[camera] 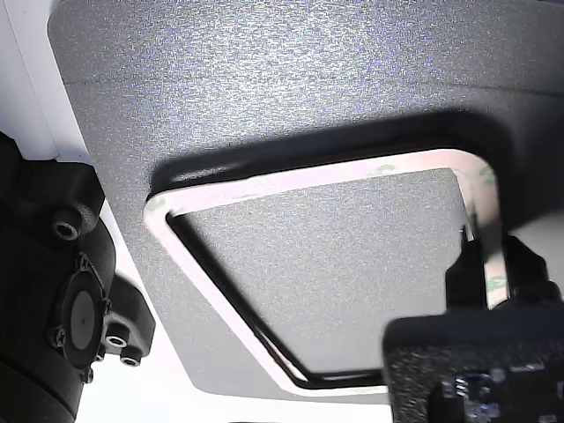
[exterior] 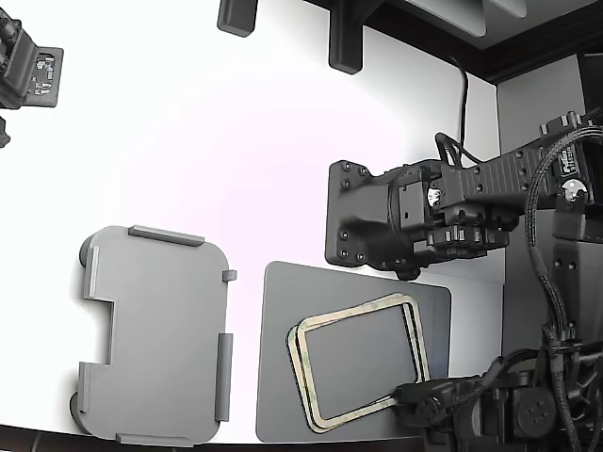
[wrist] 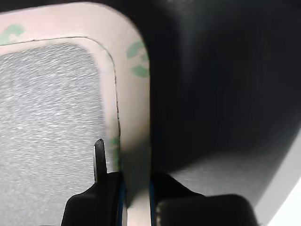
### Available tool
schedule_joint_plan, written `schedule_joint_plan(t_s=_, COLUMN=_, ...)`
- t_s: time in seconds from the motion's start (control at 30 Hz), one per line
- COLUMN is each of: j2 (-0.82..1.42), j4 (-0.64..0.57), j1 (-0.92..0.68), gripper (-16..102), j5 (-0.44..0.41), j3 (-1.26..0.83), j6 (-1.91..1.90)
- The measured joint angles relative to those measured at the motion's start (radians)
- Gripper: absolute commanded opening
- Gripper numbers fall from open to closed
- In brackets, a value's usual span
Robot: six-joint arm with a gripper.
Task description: Grab top frame and put it into gray box.
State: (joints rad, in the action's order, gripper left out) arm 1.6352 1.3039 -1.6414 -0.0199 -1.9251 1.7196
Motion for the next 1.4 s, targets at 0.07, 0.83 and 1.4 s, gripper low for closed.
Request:
schedule_joint_plan(t_s=0.07, j2=0.0, j4=0.011, j1=-0.002, gripper=-10, j5=-0.005, j3=0.011, j6=0.005)
schedule_joint_plan(t_s=0.83, j2=0.06, j4=0.296, j1=0.202, gripper=-11, j5=-0.244, j3=0.324, j6=-0.466)
schedule_joint_plan(t_s=1.4, j2=-0.046, j4=0.342, j1=0.63, gripper=-11, j5=-0.528, j3=0.693, j6=-1.56)
